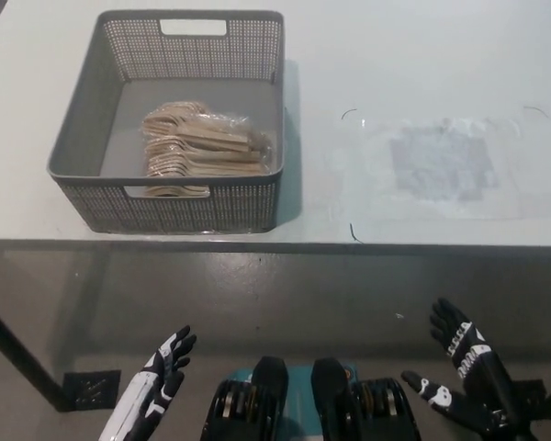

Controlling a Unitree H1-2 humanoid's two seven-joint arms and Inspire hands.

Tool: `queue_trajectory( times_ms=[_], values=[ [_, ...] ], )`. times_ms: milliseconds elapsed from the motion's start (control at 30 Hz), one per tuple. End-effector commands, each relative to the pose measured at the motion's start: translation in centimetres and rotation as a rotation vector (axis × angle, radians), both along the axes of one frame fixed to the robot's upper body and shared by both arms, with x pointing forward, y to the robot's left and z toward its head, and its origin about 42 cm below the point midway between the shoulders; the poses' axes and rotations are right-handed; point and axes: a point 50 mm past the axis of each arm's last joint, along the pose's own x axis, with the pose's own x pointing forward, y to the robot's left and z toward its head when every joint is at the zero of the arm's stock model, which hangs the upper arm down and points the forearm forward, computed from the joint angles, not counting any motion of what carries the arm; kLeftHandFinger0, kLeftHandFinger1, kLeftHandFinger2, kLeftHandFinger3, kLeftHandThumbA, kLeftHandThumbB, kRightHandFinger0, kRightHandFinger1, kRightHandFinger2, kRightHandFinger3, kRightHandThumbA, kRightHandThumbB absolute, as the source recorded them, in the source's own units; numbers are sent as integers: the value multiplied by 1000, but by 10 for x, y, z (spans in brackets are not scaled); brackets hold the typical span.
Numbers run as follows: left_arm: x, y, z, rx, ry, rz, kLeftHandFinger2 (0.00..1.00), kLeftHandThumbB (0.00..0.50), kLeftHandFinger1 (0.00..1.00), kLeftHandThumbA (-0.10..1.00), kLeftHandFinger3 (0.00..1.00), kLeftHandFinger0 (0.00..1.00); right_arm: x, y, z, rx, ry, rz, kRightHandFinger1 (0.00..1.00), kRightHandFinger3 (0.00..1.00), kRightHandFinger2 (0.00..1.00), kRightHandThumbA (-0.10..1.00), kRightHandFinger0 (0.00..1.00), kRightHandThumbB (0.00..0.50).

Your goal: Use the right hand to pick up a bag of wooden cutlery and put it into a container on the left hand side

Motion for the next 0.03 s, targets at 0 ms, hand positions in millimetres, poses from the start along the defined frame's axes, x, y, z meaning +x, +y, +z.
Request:
queue_trajectory(
  times_ms=[0],
  values=[
    [2,3,7,-22,-57,23,1000,351,1000,941,1000,1000,5,0,12,14,-79,37,1000,1000,1000,1000,1000,207]
  ],
)
